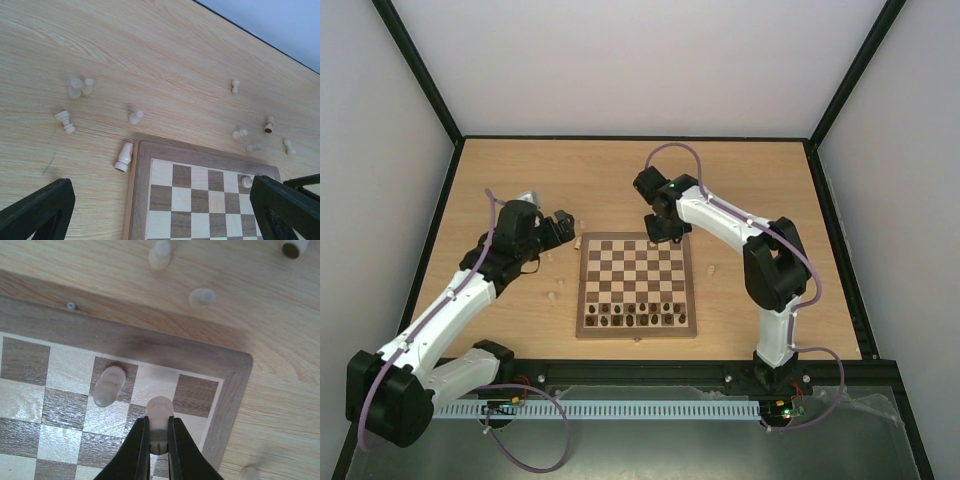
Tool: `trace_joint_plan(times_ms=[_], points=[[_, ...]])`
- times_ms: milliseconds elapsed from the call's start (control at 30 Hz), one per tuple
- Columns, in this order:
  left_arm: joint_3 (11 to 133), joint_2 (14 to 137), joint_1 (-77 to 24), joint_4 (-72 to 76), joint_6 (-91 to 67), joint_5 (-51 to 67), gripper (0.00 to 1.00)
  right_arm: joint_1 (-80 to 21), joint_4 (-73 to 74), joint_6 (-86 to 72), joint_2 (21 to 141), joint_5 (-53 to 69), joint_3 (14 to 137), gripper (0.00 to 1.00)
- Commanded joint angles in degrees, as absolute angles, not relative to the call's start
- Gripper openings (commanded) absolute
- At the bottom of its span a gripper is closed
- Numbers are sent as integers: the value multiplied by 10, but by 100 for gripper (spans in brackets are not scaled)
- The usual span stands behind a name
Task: Set up the chess pieces on the board
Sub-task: Place the chess piece on the chessboard.
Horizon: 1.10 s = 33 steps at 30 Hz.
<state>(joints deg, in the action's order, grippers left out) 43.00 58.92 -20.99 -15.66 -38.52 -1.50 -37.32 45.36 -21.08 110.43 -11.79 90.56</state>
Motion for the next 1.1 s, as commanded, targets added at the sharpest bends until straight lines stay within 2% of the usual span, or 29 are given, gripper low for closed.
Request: trace_joint_plan(times_ms=[0, 467, 1067], points=[[423, 578, -212, -166, -378, -20, 99, -382, 450, -222, 1123, -110, 884, 4], [424, 564, -212, -177, -378, -34, 99, -382, 436, -221, 1153, -115, 893, 5], [420, 550, -212, -180, -380, -41, 99, -380, 435, -223, 1123, -132, 871, 14]])
